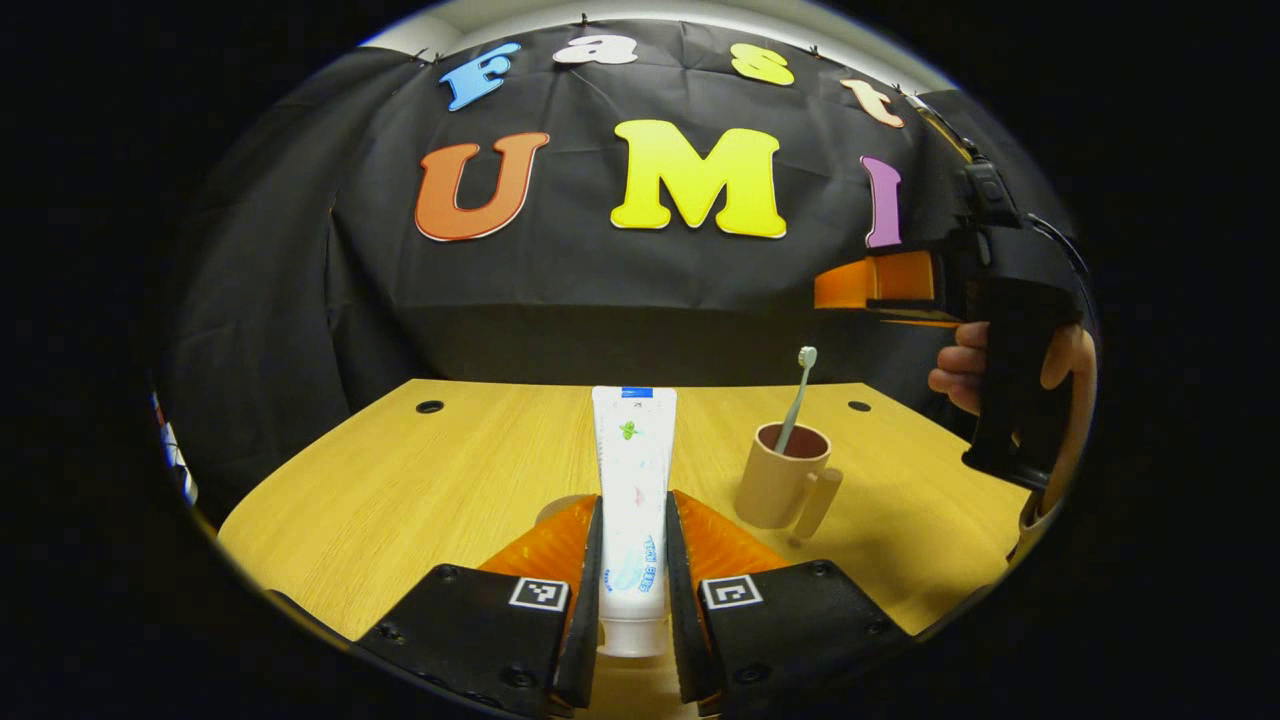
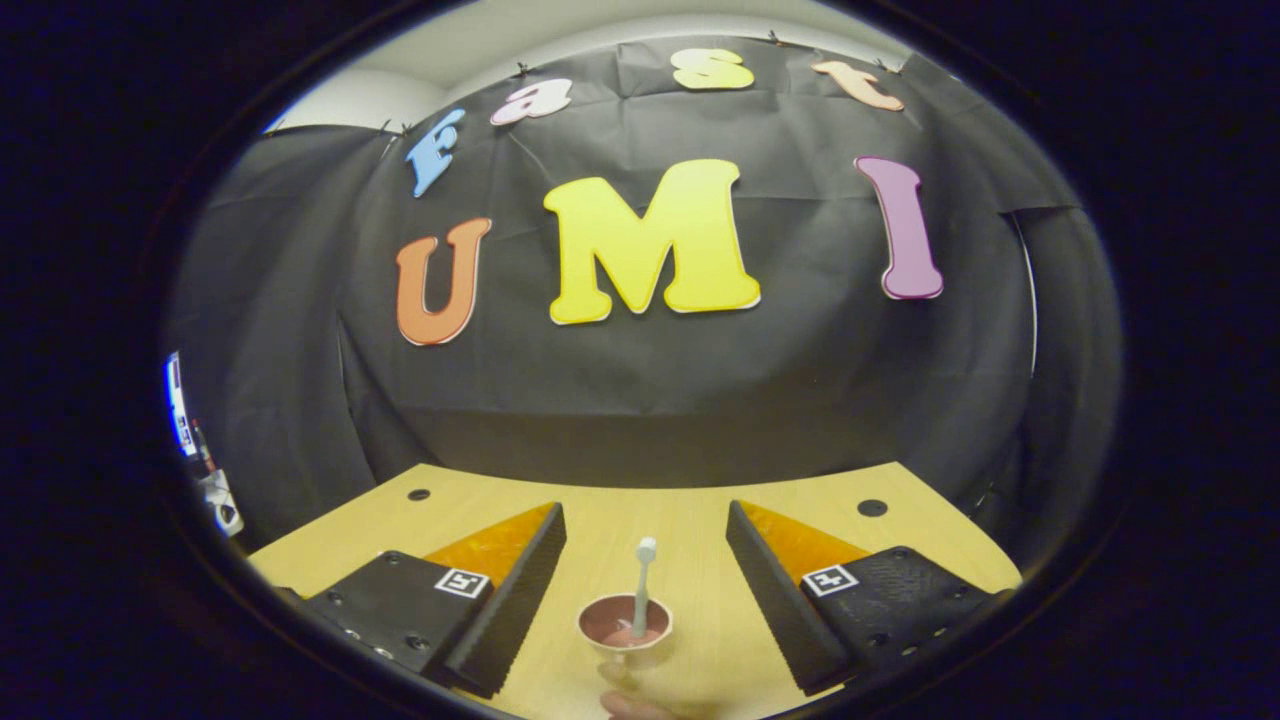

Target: Put the toothbrush and toothpaste on the desktop into the cup, then pick up the cup and place it on the coaster on the desktop.

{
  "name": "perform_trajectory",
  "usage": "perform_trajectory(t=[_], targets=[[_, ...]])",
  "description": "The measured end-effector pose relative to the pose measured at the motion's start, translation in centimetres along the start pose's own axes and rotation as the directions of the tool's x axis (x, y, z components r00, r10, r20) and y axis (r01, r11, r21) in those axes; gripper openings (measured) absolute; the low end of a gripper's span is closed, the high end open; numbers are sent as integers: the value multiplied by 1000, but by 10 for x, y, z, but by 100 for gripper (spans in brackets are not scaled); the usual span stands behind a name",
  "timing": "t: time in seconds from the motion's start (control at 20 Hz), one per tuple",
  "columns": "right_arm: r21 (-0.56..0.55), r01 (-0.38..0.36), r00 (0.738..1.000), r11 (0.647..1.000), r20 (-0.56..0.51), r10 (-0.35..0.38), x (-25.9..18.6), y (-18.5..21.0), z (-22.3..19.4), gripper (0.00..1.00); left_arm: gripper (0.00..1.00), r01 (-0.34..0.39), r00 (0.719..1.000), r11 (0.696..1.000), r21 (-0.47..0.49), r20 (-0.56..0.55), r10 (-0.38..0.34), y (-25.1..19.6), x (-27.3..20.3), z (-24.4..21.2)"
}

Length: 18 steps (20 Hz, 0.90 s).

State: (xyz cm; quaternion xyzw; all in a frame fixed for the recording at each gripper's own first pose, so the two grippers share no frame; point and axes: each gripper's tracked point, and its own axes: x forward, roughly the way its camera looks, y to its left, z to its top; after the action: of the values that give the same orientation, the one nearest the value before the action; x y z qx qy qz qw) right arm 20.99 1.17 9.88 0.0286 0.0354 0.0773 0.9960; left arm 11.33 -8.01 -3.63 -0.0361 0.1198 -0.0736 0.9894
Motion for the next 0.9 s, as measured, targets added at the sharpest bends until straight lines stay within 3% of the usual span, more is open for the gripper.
perform_trajectory(t=[0.25,0.55,0.75,0.9], targets=[[-42,28,999,999,-17,-29,-28,-37,-19,96,34,4,998,1000,6,67,-4,-16,34,42],[-41,52,998,998,-43,-54,-47,-77,-46,96,34,67,983,996,61,166,-76,-61,66,93],[1,58,997,998,-59,-58,-57,-99,-64,96,34,136,972,990,37,191,-140,-92,86,103],[25,83,995,996,-64,-82,-63,-119,-74,96,34,134,971,990,38,194,-138,-100,97,102]])
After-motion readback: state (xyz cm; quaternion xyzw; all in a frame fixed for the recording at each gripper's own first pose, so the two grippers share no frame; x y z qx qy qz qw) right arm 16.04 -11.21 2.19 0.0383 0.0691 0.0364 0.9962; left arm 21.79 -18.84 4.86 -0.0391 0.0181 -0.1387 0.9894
